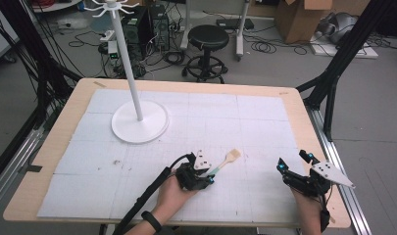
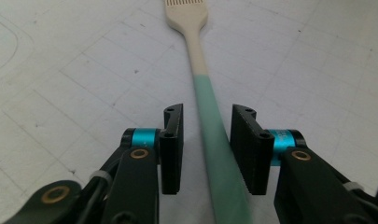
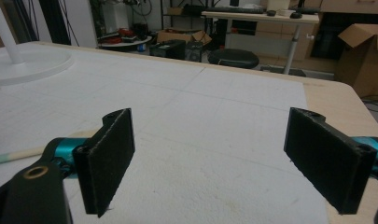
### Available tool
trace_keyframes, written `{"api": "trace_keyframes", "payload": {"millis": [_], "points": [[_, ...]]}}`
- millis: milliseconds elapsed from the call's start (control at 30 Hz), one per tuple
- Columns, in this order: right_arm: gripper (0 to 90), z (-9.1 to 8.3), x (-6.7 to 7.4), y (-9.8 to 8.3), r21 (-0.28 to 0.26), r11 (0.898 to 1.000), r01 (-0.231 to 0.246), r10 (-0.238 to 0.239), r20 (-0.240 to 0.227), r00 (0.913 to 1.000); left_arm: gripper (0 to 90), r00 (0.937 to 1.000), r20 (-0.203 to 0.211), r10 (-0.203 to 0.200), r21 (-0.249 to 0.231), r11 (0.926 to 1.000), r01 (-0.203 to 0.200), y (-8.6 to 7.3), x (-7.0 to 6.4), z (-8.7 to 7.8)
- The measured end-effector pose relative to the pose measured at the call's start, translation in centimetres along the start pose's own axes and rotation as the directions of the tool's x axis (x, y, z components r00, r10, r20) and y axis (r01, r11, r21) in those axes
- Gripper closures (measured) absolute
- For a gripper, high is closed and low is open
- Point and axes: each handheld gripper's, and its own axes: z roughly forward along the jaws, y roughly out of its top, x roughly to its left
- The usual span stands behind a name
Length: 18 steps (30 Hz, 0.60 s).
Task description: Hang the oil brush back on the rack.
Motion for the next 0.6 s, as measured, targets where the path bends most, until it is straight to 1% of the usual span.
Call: {"api": "trace_keyframes", "payload": {"millis": [67,100,233,400,433,600], "points": [[15.6,0.03,0.03,0.00,-0.003,1.000,0.001,-0.001,-0.001,1.0000,70.0,1.0000,-0.002,0.000,0.003,1.0000,0.000,0.04,-0.23,0.00],[15.6,0.03,0.03,0.01,-0.001,1.000,0.003,-0.003,-0.001,1.0000,71.6,1.0000,0.003,0.003,0.005,1.0000,-0.003,0.05,-0.23,0.01],[15.6,0.07,0.10,0.02,0.000,1.000,0.005,-0.005,-0.004,1.0000,76.0,0.9999,0.012,-0.009,0.006,0.9999,0.009,0.05,-0.14,0.02],[15.6,0.07,0.14,0.01,-0.001,1.000,0.001,-0.001,-0.006,1.0000,77.2,0.9998,0.013,-0.015,0.009,0.9998,0.015,0.07,-0.03,-0.03],[15.6,0.07,0.11,0.01,-0.002,1.000,0.005,-0.005,-0.005,1.0000,77.7,0.9997,0.016,-0.020,0.004,0.9998,0.020,0.06,-0.01,0.01],[15.6,0.03,0.04,-0.02,-0.007,1.000,0.004,-0.004,-0.005,1.0000,78.5,0.9999,0.014,-0.001,-0.004,1.0000,0.001,0.02,0.06,-0.02]]}}
